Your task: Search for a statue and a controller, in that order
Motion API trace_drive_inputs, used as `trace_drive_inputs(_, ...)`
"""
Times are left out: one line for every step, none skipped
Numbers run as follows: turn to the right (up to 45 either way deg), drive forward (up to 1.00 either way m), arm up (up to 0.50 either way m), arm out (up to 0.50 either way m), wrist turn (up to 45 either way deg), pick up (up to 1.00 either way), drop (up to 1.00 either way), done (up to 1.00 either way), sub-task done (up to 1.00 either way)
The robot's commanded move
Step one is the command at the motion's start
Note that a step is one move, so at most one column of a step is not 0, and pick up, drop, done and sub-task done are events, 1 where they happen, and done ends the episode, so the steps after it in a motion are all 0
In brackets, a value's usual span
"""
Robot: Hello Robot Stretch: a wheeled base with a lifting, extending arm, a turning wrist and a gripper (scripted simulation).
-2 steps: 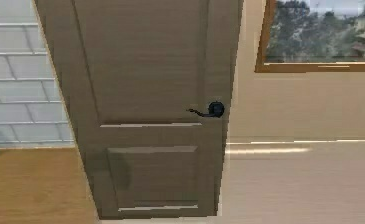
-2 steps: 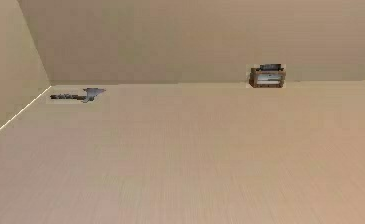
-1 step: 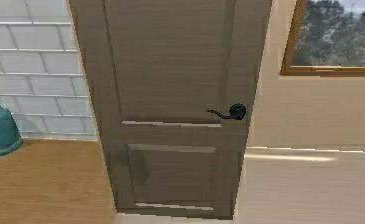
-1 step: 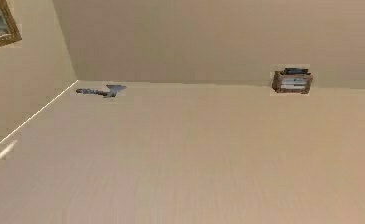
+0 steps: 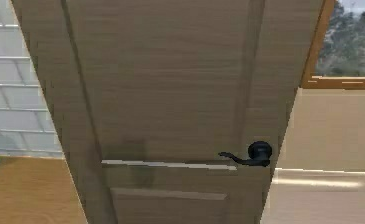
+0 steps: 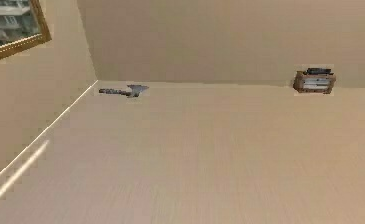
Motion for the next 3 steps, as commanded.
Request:
trace_drive_inputs(-45.0,0.00,0.00,0.00,0.0,0.00,0.00,0.00,0.00)
trace_drive_inputs(-3.0,0.00,0.00,0.00,0.0,0.00,0.00,0.00,0.00)
trace_drive_inputs(0.0,0.45,0.00,0.00,0.0,0.00,0.00,0.00,0.00)
